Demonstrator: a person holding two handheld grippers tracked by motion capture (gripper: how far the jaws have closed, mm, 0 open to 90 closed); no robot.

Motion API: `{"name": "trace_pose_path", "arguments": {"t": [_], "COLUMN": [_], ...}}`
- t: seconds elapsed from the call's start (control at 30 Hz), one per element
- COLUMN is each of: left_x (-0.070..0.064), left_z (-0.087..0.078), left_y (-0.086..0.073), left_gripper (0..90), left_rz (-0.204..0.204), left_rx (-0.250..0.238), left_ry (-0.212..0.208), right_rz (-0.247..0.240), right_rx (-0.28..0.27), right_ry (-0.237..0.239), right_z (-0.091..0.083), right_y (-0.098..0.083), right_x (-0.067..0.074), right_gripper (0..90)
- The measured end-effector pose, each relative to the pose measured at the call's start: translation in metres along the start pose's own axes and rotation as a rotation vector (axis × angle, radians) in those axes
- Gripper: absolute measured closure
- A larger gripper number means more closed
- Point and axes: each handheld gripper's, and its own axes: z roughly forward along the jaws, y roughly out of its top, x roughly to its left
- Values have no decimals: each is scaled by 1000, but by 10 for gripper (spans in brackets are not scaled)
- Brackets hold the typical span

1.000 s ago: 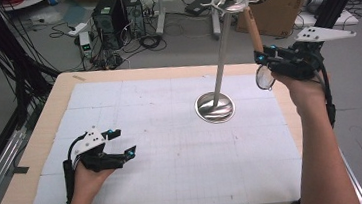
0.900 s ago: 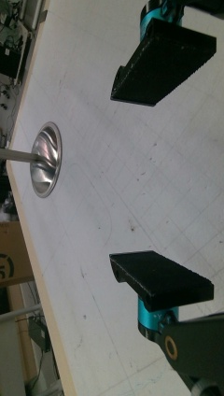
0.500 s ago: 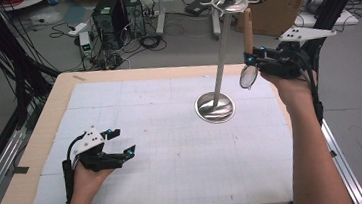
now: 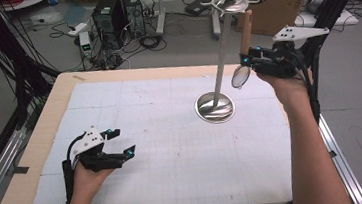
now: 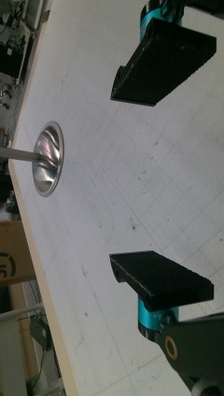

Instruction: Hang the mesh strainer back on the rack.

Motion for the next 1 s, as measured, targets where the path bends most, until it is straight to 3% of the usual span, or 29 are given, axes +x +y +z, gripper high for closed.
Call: {"name": "trace_pose_path", "arguments": {"t": [0.47, 0.8, 1.0], "left_x": [-1, -2, -3], "left_z": [1, 1, 1], "left_y": [0, 0, 1], "left_gripper": [187, 187, 187], "left_rz": [5, 10, 6], "left_rx": [4, 5, 0], "left_ry": [-3, -5, -6], "right_rz": [-41, -64, -54], "right_rx": [8, 21, 15], "right_ry": [10, 33, 51], "right_z": [-8, -11, -12], "right_y": [-8, -32, -46], "right_x": [10, 19, 24], "right_gripper": [550, 500, 485]}}
